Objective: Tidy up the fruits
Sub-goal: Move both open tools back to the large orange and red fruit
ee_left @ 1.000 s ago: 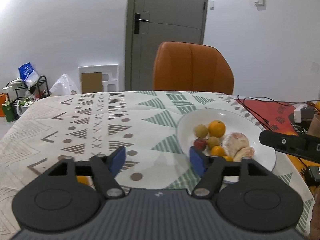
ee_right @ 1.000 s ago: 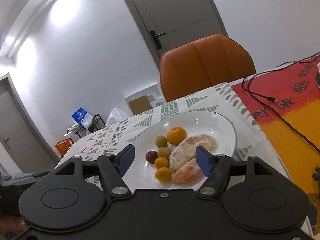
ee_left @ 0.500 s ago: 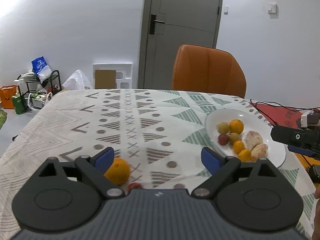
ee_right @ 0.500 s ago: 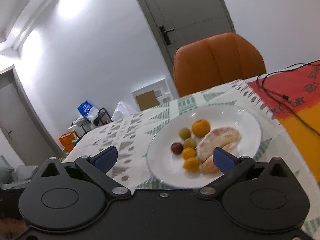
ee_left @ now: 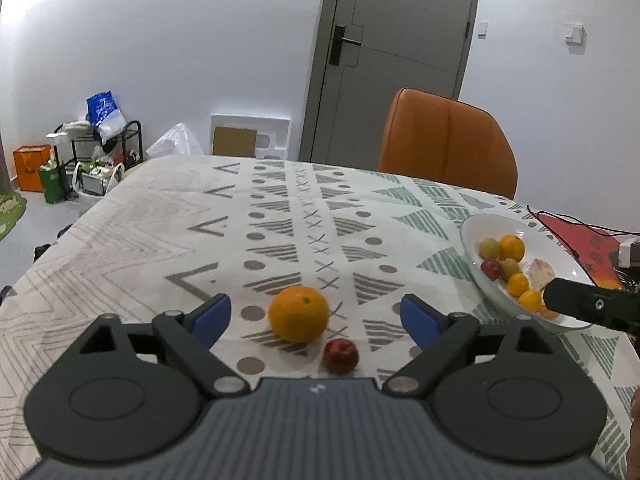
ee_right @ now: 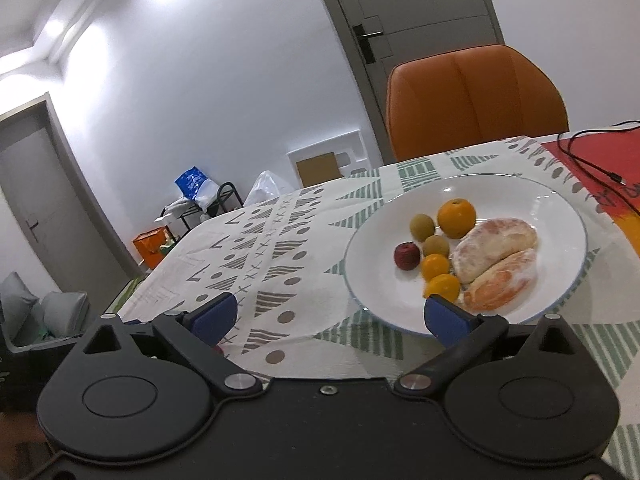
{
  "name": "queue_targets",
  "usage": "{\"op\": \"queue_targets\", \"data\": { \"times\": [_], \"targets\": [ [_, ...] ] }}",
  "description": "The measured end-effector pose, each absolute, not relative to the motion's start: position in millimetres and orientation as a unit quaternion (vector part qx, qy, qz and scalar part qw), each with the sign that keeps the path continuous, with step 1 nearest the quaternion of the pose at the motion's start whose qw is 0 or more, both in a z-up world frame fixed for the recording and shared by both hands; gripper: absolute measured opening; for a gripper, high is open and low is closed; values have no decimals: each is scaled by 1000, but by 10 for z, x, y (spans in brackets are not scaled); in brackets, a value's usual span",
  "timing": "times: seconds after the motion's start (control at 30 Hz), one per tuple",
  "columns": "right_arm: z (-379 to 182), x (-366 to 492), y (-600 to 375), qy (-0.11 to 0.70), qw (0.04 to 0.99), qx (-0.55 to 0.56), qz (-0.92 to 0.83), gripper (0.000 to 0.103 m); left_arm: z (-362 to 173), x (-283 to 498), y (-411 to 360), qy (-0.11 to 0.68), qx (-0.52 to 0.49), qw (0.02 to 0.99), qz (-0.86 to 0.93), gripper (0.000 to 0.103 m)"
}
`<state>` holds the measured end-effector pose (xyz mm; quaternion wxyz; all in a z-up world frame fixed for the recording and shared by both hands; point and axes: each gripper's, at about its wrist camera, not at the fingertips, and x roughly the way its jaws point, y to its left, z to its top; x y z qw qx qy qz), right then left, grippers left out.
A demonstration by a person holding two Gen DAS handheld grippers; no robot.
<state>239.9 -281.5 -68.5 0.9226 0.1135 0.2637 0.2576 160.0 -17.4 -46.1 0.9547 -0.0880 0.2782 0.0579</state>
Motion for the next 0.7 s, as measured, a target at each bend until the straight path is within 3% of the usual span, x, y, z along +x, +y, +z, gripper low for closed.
{"op": "queue_targets", "data": {
  "times": [0.4, 0.7],
  "targets": [
    [-744, 2414, -2507, 276, 915, 97, 279, 99, -641, 1586, -20, 302, -99, 947, 55, 82],
    [-789, 2422, -2280, 286, 908, 80, 296, 89, -729, 1569, 75, 310, -114, 942, 55, 70]
  ]
}}
